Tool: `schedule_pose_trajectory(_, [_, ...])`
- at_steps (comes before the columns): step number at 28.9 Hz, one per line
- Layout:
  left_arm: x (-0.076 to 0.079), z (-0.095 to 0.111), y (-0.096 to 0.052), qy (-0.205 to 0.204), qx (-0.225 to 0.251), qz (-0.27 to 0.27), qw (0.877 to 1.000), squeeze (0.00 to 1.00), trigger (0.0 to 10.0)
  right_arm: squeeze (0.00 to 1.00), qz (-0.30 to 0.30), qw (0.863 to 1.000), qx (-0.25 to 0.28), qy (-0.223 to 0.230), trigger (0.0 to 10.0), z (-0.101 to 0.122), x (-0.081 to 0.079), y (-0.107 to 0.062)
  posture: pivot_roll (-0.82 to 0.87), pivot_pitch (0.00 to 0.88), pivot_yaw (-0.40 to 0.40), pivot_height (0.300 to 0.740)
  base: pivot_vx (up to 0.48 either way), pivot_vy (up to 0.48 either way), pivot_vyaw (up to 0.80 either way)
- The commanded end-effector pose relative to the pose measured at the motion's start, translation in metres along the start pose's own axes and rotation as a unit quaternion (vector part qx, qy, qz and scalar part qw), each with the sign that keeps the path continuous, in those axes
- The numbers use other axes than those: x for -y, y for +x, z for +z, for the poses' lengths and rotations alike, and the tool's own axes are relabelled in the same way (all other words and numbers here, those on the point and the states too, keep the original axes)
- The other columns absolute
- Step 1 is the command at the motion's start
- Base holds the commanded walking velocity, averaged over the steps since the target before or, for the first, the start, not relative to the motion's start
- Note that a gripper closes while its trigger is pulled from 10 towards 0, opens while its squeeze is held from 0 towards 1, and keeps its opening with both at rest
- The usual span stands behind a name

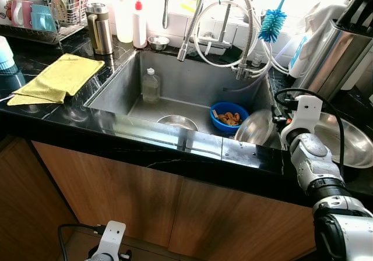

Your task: Kitchen organization

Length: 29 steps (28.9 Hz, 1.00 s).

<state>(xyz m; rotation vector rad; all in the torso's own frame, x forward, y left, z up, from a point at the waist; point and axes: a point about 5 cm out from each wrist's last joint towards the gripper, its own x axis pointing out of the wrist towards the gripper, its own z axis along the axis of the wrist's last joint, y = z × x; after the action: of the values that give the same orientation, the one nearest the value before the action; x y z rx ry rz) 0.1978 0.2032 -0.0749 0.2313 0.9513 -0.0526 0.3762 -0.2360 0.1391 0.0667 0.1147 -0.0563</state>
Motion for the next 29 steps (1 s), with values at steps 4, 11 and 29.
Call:
schedule_pose_trajectory(4, [0.002, -0.001, 0.000, 0.007, 0.001, -0.008, 1.000, 0.00, 10.0, 0.00, -0.004, 1.000, 0.011, -0.002, 10.0, 0.006, 0.001, 0.001, 0.19, 0.000, -0.151, 0.736, 0.000, 0.000, 0.00])
schedule_pose_trajectory(11, [0.002, -0.002, 0.000, 0.010, 0.000, -0.009, 1.000, 0.00, 10.0, 0.00, -0.031, 0.997, 0.059, -0.027, 10.0, 0.022, 0.001, 0.000, 0.19, 0.000, -0.153, 0.736, 0.000, 0.000, 0.00])
schedule_pose_trajectory(29, [0.002, -0.002, 0.000, 0.007, -0.002, -0.010, 1.000, 0.00, 10.0, 1.00, -0.249, 0.959, 0.130, 0.030, 10.0, 0.034, 0.068, -0.075, 0.15, 0.000, -0.150, 0.736, 0.000, 0.000, 0.00])
